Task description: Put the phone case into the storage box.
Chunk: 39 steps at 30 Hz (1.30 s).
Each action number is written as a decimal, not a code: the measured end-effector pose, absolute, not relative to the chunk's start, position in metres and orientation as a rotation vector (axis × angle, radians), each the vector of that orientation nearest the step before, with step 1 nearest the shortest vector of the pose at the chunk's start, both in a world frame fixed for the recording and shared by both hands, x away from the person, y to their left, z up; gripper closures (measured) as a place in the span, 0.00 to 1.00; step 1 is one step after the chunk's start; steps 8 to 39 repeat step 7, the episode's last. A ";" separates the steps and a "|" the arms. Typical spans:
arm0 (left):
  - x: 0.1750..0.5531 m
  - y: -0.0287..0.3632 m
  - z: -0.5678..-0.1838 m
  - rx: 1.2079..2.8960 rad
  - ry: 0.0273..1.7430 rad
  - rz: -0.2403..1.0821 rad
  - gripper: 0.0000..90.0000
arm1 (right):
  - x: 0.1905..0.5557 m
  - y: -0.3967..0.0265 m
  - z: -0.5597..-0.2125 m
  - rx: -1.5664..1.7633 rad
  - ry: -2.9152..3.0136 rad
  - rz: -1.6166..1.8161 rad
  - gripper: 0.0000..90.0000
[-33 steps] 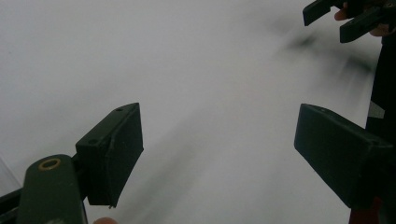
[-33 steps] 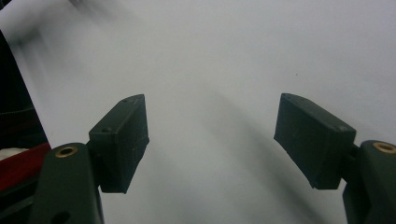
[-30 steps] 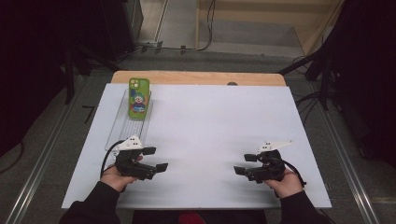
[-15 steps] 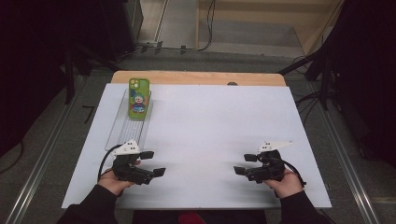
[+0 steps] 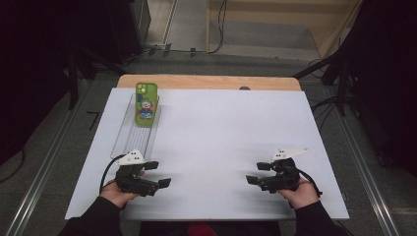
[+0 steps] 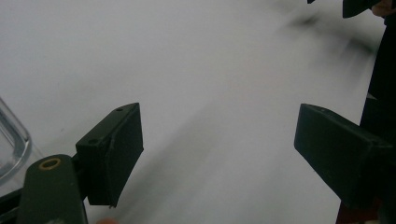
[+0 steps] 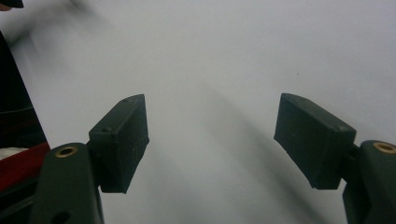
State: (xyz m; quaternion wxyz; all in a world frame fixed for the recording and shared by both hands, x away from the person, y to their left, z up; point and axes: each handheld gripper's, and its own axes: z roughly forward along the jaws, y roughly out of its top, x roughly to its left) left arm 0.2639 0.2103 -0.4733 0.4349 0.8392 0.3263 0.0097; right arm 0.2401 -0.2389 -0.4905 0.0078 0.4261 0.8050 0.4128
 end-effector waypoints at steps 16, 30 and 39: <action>0.263 0.212 -0.473 2.082 0.818 0.032 0.18 | 0.240 -0.239 -0.492 1.311 2.517 1.294 0.27; 0.263 0.212 -0.473 2.082 0.818 0.032 0.18 | 0.240 -0.239 -0.492 1.311 2.517 1.294 0.27; 0.263 0.212 -0.473 2.082 0.818 0.032 0.18 | 0.240 -0.239 -0.492 1.311 2.517 1.294 0.27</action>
